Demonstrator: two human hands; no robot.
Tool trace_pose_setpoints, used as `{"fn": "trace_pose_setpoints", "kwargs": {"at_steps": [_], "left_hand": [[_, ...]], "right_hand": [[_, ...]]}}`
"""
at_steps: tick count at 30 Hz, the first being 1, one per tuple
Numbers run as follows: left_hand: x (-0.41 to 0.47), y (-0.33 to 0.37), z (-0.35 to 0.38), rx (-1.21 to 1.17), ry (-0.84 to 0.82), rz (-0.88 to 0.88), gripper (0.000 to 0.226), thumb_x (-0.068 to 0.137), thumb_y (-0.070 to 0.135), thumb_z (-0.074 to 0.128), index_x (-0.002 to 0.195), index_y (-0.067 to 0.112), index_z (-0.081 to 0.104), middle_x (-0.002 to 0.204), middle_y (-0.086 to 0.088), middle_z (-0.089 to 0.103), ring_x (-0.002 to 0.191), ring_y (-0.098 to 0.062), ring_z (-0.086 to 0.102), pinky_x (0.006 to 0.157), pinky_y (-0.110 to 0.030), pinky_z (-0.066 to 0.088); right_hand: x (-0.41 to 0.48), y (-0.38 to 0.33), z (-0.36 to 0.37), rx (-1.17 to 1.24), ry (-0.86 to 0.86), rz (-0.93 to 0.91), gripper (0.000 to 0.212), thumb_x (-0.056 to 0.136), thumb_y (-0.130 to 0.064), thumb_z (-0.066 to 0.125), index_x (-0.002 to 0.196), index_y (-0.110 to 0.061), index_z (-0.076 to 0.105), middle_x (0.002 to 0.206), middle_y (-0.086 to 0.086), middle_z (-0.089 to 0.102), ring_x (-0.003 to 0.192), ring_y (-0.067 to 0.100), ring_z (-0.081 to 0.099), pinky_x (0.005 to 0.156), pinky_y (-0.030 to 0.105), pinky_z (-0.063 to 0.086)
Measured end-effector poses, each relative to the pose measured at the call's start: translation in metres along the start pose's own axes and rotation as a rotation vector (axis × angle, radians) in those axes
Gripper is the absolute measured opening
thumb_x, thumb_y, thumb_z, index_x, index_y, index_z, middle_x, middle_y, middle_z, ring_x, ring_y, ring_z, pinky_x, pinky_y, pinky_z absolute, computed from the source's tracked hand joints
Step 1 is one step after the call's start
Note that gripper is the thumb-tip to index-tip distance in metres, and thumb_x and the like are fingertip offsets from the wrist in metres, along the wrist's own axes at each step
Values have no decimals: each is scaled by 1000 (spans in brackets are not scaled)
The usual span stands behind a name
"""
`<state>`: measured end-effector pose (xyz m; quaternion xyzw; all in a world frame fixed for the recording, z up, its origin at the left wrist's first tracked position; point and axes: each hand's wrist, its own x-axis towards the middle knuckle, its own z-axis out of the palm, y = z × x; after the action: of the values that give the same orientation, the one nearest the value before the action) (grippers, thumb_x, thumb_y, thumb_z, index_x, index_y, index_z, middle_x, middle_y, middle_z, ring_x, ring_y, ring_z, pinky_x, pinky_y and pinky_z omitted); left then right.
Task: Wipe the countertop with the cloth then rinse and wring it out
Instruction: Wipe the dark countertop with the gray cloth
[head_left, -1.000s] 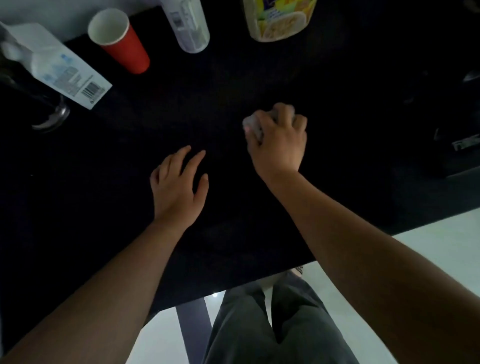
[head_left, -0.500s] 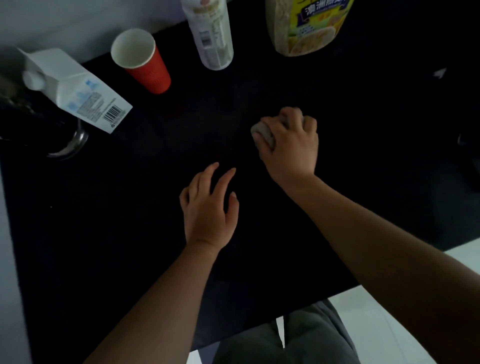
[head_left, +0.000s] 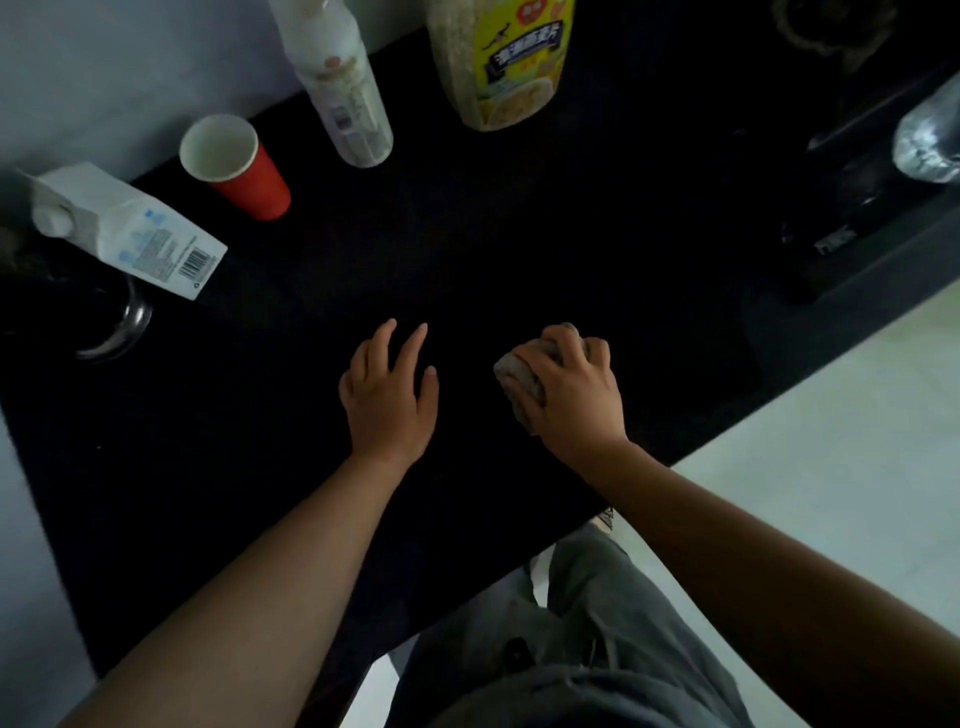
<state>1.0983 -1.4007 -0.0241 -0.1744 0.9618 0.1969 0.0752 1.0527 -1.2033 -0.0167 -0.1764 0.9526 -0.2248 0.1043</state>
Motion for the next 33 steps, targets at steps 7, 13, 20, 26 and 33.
{"fn": "trace_pose_setpoints", "kwargs": {"at_steps": [7,13,20,26,33], "left_hand": [[-14,3,-24,-103,-69,45,46,97,42,38,141,28,41,153,-1,31,140,-22,26,112,-47,27],[-37,0,-11,-76,-15,75,45,96,42,40,138,27,45,152,-2,33,140,-22,27,111,-47,26],[-51,-5,8,-40,8,124,56,89,51,28,138,29,44,154,-5,28,143,-27,22,114,-54,19],[-51,-7,8,-39,4,132,53,90,50,30,137,29,46,153,-3,31,142,-26,24,113,-54,22],[-51,-5,7,-38,-4,133,50,90,48,36,135,28,48,150,-5,34,139,-29,27,110,-57,25]], "right_hand": [[-24,0,-12,-32,-76,108,57,85,-62,46,134,-35,38,144,2,25,128,33,20,99,56,35],[-15,-12,-8,-177,-46,51,62,83,-63,47,137,-37,35,151,-1,25,139,38,9,106,55,24],[-44,14,9,-217,84,-137,53,81,-58,52,127,-31,51,125,2,56,119,35,36,81,48,48],[-13,13,-8,-105,124,54,54,86,-55,46,130,-25,50,128,6,53,119,39,39,80,46,46],[-42,1,-4,-110,49,-51,46,81,-48,61,121,-27,55,119,5,58,111,39,46,75,44,52]]}}
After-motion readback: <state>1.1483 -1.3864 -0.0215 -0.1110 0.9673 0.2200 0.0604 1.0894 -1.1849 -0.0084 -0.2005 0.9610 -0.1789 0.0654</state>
